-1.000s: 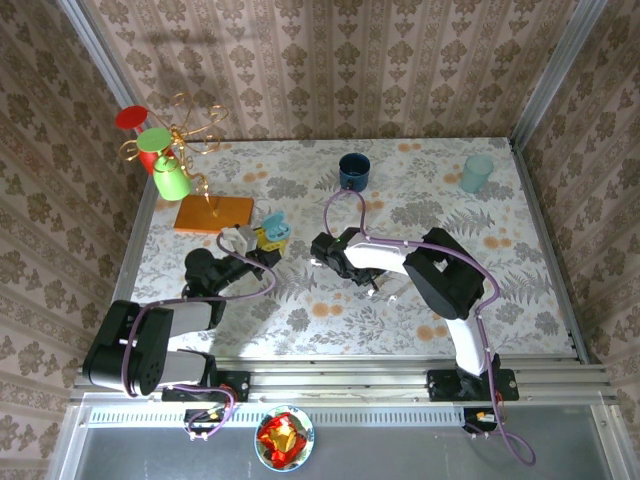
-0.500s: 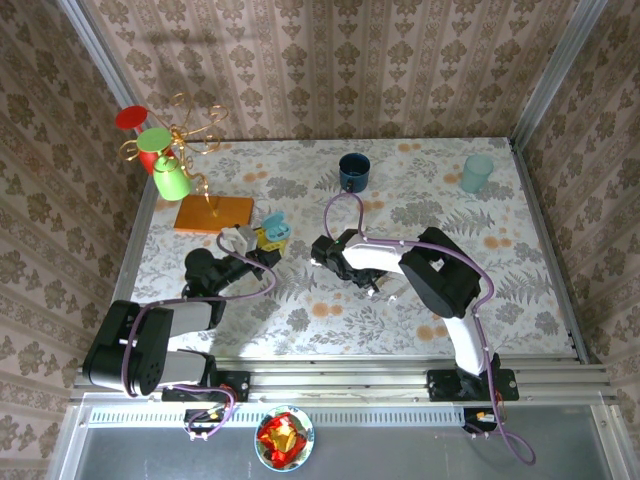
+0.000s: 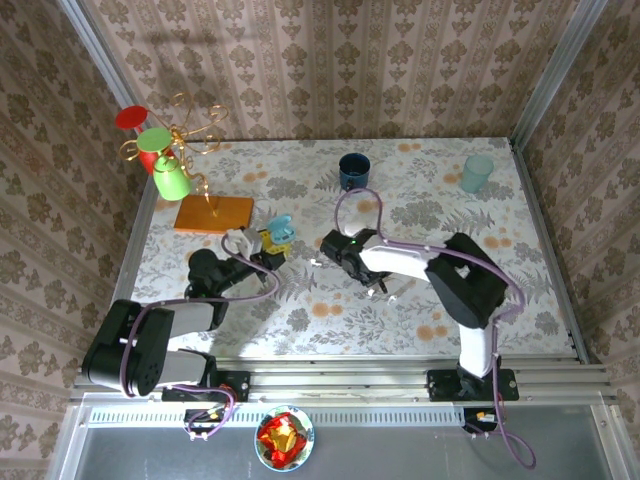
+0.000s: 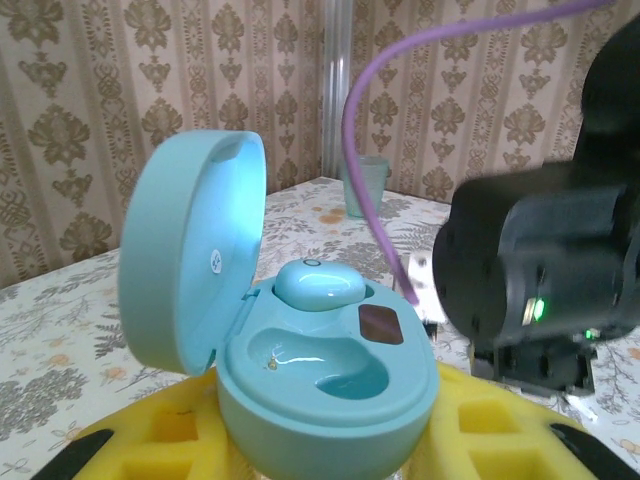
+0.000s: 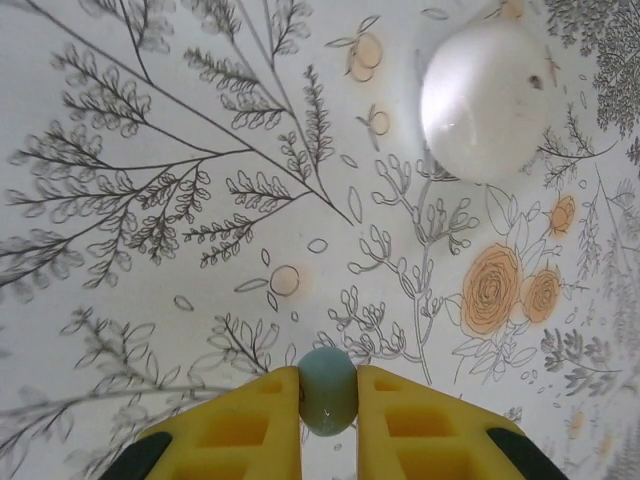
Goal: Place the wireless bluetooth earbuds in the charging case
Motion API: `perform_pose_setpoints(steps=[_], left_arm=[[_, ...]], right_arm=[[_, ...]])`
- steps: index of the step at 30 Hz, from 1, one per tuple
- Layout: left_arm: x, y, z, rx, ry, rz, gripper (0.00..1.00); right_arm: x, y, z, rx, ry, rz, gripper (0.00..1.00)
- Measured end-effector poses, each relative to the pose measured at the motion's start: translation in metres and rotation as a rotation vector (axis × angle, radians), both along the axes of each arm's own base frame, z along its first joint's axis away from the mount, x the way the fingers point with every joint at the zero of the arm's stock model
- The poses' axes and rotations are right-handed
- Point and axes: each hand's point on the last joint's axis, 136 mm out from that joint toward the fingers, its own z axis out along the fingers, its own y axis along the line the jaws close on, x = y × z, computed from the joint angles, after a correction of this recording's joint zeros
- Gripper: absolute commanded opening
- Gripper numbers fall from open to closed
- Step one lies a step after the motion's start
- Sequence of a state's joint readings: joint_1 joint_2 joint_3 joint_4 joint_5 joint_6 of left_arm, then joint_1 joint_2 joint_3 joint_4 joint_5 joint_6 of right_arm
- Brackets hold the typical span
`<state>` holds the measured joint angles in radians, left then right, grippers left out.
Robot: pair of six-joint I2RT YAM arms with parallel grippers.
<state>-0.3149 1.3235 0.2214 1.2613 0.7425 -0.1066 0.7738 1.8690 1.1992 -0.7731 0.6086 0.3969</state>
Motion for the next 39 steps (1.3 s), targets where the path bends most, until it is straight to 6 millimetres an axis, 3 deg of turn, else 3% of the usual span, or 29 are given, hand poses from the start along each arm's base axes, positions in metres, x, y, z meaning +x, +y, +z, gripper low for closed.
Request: perform_pose_setpoints(steps=[7, 16, 28, 33, 39], left_arm=[[-0.011, -0.020, -0.008, 0.030, -0.016, -0.047, 0.31], [-0.016, -0.050, -0.011, 0.059, -0.052, -0.094, 0.31], [-0.013, -0.068, -0.010, 0.083, -0.094, -0.097, 0.31], [-0.016, -0.076, -0.008, 0.093, -0.131, -0.105, 0.31], [-0.016, -0.080, -0.008, 0.108, -0.159, -0.096, 0.31]], right_arm=[[-0.001, 0.009, 0.048, 0.351, -0.125, -0.026, 0.17], [-0.008, 0.017, 0.097, 0.858, -0.159, -0.059, 0.18], [-0.030, 0.069, 0.162, 1.266, -0.115, 0.126, 0.19], [-0.040, 0.094, 0.178, 1.385, -0.064, 0.201, 0.19], [-0.052, 0.128, 0.185, 1.407, -0.001, 0.282, 0.19]])
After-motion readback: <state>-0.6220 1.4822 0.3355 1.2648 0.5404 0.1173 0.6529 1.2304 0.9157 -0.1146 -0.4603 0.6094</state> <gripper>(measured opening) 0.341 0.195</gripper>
